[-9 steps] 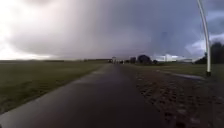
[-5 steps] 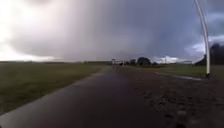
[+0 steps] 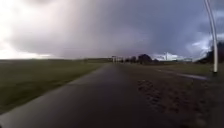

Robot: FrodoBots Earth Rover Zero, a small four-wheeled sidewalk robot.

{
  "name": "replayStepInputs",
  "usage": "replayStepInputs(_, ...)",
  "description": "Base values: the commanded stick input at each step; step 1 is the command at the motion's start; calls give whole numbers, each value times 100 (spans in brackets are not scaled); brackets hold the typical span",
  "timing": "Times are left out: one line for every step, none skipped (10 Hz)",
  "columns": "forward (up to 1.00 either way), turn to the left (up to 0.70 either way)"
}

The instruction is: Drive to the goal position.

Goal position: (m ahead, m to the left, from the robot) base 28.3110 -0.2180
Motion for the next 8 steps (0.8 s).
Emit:
replayStepInputs(70,-14)
replayStepInputs(70,-14)
replayStepInputs(70,-14)
replayStepInputs(70,-14)
replayStepInputs(70,-14)
replayStepInputs(70,-14)
replayStepInputs(70,-14)
replayStepInputs(70,-14)
